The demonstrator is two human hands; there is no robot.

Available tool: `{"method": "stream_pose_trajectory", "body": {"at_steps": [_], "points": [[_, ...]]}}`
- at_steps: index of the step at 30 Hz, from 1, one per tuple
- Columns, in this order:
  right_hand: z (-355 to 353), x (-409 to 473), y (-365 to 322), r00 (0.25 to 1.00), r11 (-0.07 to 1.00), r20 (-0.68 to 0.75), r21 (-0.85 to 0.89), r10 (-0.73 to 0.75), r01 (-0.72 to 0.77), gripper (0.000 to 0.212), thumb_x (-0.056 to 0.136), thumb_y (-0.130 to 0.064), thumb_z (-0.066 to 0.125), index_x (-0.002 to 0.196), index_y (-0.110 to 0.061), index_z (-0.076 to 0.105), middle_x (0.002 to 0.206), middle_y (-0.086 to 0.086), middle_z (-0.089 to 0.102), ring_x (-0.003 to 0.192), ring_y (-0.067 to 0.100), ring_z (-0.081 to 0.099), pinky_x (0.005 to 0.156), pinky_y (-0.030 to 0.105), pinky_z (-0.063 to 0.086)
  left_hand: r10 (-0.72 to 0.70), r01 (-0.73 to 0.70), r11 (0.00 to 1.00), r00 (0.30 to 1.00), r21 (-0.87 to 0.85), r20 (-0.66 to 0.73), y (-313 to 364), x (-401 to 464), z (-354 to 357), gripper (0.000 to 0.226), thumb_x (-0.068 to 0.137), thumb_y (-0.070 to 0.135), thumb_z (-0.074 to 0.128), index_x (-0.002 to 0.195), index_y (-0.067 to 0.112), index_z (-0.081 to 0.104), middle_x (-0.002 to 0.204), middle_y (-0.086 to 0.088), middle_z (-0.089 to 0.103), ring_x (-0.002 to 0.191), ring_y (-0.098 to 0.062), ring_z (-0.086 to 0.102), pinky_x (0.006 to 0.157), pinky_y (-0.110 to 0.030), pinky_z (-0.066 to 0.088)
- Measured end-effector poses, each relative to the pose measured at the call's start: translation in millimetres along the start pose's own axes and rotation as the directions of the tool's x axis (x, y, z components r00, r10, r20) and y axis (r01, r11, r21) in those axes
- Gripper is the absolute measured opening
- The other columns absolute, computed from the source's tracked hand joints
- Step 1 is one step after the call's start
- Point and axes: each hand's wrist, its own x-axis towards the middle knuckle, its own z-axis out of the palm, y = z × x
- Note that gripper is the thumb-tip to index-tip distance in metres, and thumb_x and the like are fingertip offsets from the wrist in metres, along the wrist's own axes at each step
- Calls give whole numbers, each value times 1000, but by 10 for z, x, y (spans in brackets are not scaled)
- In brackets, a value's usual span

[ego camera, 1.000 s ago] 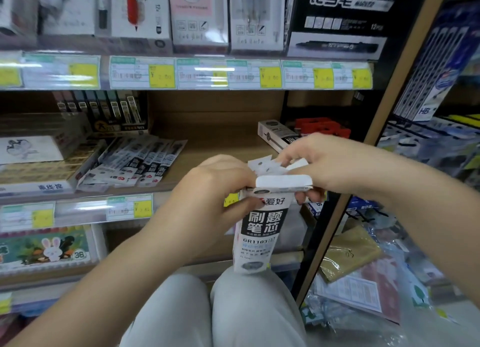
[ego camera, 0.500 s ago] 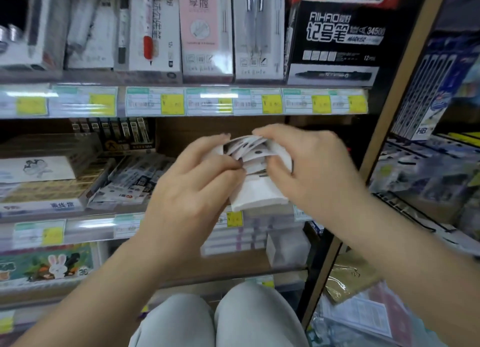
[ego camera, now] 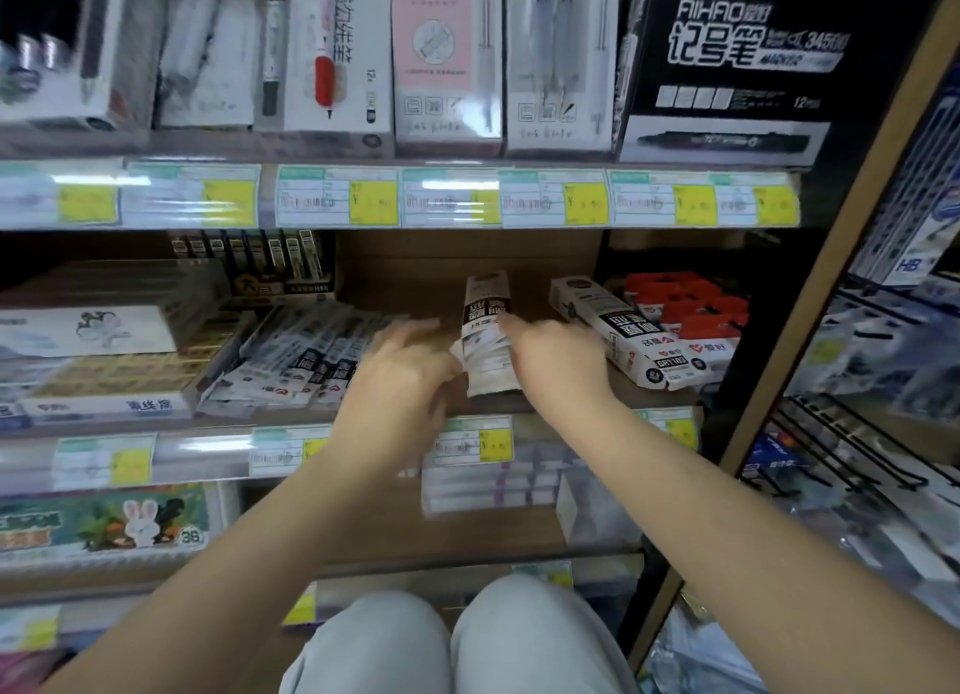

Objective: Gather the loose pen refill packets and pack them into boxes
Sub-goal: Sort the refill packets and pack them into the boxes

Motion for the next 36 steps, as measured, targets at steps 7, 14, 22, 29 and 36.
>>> {"method": "stream_pose_trajectory", "body": {"at_steps": [7,14,22,29,36], "points": [[73,302,-47,954,971,295,211,48,-114,48,90,-5,40,132,-27,48,122,11,59,106,33,58,78,33,48,-692,610,720,590,332,416,-695,216,31,70,82,60,52,137,18,42,138,-15,48,128,-37,40,106,-48,33],[7,116,-76,995,936,86,344,44,-71,49,86,-13,48,134,-22,41,114,8,62,100,31,58,74,34,43,-684,550,726,521,412,510,-1029,221,245,96,67,81,47,141,19,37,144,-12,41,132,-39,34,108,-49,30],[-103,9,-138,986,891,-169,446,-14,89,47,85,-13,47,131,-21,49,99,3,68,86,29,62,73,32,44,-706,526,704,587,476,396,-888,306,151,99,66,74,58,142,17,31,142,-16,38,130,-39,35,106,-47,30],[-192,-91,-118,991,868,-132,488,-36,97,42,88,-15,46,129,-22,50,99,0,69,86,25,64,70,35,52,-641,554,764,595,330,485,-836,319,107,41,81,45,57,105,12,60,87,-5,63,86,-25,60,78,-36,53],[-243,-205,-138,992,827,-95,549,-82,121,39,91,-15,45,129,-22,51,96,-2,67,78,18,62,66,35,52,-652,631,742,603,225,460,-836,316,100,61,82,45,65,127,7,48,114,-14,62,104,-32,58,83,-37,49]]}}
